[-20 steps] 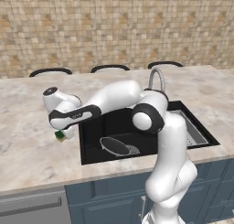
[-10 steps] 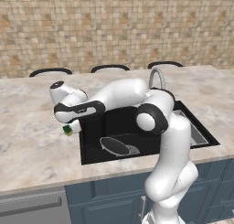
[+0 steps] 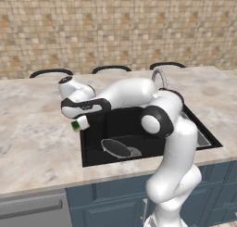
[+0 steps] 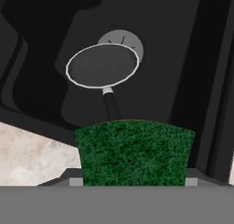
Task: Pick the pan and sponge and place them into the sink. Then turn on the water.
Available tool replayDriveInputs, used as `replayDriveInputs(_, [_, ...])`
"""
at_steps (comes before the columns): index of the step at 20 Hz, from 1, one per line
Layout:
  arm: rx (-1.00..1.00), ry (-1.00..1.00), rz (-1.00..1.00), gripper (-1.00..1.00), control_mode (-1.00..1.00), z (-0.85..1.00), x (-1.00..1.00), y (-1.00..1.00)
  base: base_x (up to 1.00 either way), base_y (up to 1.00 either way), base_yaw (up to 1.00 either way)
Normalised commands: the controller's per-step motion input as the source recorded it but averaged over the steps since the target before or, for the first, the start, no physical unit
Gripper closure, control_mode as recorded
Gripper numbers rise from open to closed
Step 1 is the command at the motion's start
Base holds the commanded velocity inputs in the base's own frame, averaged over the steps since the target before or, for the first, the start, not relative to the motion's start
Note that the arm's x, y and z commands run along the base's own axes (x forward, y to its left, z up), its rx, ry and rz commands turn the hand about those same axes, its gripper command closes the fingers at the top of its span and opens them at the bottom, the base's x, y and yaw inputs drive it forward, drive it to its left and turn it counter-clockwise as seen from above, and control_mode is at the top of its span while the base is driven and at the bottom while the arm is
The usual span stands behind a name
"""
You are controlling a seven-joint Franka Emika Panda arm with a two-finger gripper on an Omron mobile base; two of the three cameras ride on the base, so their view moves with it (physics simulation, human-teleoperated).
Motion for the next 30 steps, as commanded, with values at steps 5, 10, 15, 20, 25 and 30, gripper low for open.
replayDriveInputs(5, [0.03,-0.07,-0.08,1.00,-1.00,0.00,0.14,-0.35,0.00,0.00,0.00])
replayDriveInputs(10, [0.04,-0.08,-0.08,1.00,-1.00,0.00,0.15,-0.35,0.00,0.00,0.00])
replayDriveInputs(15, [0.07,-0.06,-0.10,1.00,-1.00,0.00,0.09,-0.30,0.00,0.00,0.00])
replayDriveInputs(20, [0.07,-0.06,-0.09,1.00,-1.00,-0.01,0.08,-0.34,0.00,0.00,0.00])
replayDriveInputs(25, [0.06,-0.04,-0.10,1.00,-1.00,-0.03,0.07,-0.36,0.00,0.00,0.00])
replayDriveInputs(30, [0.04,-0.02,-0.14,1.00,-1.00,-0.11,0.08,-0.27,0.00,0.00,0.00])
